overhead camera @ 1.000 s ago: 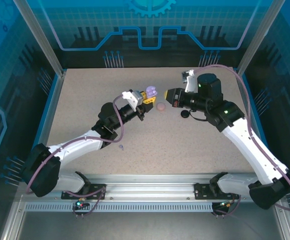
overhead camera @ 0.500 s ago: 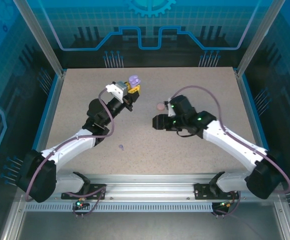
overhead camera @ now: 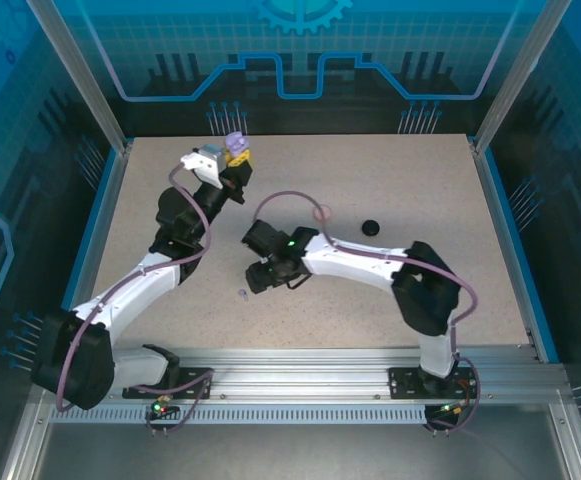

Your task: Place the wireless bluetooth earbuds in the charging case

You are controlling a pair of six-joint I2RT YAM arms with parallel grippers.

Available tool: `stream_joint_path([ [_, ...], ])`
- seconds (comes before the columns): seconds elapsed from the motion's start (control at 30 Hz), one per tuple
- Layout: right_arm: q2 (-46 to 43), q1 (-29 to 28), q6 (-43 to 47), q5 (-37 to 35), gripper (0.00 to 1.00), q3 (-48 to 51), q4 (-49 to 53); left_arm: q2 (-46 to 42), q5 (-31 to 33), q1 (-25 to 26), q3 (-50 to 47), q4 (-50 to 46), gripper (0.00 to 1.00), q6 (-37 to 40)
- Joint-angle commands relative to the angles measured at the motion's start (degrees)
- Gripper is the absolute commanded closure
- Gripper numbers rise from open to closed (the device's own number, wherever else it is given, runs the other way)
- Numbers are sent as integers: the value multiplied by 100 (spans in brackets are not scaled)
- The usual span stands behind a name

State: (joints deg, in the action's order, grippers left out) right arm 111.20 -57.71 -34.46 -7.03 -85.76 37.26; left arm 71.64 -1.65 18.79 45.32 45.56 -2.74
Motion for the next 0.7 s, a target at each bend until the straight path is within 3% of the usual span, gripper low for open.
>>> stream_joint_path([
  [0.0,520,-193,387,-306,37,-565,609,-269,230,-256,215,-120,100,-261],
  [0.27,1426,-372,581,-184,42,-1538,1010,-558,268,-620,118,-264,100,-410],
  [0.67,2173,-425,676,39,46,-2447,1353,-642,263,-736,94,-278,100,-451],
])
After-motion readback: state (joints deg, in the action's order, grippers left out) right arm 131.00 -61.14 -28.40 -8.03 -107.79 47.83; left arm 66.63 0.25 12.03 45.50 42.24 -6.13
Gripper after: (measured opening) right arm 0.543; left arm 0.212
